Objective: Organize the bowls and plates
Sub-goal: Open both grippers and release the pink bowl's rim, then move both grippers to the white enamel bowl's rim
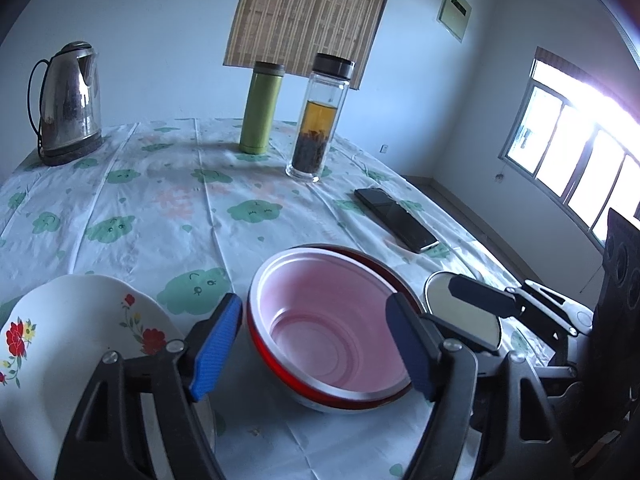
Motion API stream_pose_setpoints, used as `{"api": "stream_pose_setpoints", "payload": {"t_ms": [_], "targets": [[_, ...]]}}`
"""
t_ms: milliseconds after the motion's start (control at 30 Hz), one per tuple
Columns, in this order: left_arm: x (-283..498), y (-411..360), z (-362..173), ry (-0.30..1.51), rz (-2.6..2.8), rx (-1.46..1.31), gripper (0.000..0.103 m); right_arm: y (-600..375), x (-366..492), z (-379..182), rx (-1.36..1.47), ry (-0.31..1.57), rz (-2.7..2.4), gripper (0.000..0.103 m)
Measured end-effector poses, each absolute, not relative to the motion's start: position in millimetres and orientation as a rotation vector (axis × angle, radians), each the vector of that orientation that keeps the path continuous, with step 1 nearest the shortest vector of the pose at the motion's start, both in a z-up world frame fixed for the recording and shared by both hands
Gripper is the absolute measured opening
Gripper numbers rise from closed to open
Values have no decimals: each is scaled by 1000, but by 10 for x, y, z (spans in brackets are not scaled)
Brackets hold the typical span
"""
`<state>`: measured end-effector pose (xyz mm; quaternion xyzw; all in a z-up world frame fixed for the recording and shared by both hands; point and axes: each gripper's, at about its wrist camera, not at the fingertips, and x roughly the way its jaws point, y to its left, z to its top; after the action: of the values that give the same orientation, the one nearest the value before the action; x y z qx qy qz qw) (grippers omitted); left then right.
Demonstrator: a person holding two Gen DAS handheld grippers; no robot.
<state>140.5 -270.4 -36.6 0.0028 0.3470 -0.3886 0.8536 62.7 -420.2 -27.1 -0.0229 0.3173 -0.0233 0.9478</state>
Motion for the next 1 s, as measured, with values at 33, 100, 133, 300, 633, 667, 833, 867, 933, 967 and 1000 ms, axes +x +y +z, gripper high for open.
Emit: {"api": "stream_pose_setpoints", "payload": {"t_ms": [33, 100, 133, 300, 633, 667, 833, 867, 933, 967, 1000], "targets": [[1401, -2704, -364, 726, -816, 8, 75, -4211, 610, -270, -46, 644, -49, 52], [1386, -2702, -354, 715, -816, 8, 75, -4245, 565, -263, -36, 637, -56, 52], [1378, -2701, -348, 709, -815, 9, 75, -4265, 543, -260, -31, 634, -58, 52], [1330, -2702, -322, 680, -823, 13, 75, -4403, 401, -261, -7, 623, -82, 52], [1201, -2798, -285, 670, -861, 30, 74, -4770, 95, -319, 53, 617, -154, 52], [1151, -2826, -271, 665, -867, 42, 74, -4796, 71, -331, 57, 618, -163, 52], [921, -2964, -200, 605, -878, 130, 75, -5003, 13, -413, 96, 633, -199, 52], [896, -2984, -194, 603, -876, 141, 74, -5038, 9, -431, 103, 636, -206, 52], [836, -3023, -167, 598, -899, 153, 73, -5091, -3, -459, 117, 640, -216, 52], [796, -3052, -146, 595, -910, 159, 73, -5118, 0, -474, 128, 643, -217, 52], [743, -3096, -123, 592, -925, 169, 73, -5137, 1, -488, 135, 646, -217, 52]]}}
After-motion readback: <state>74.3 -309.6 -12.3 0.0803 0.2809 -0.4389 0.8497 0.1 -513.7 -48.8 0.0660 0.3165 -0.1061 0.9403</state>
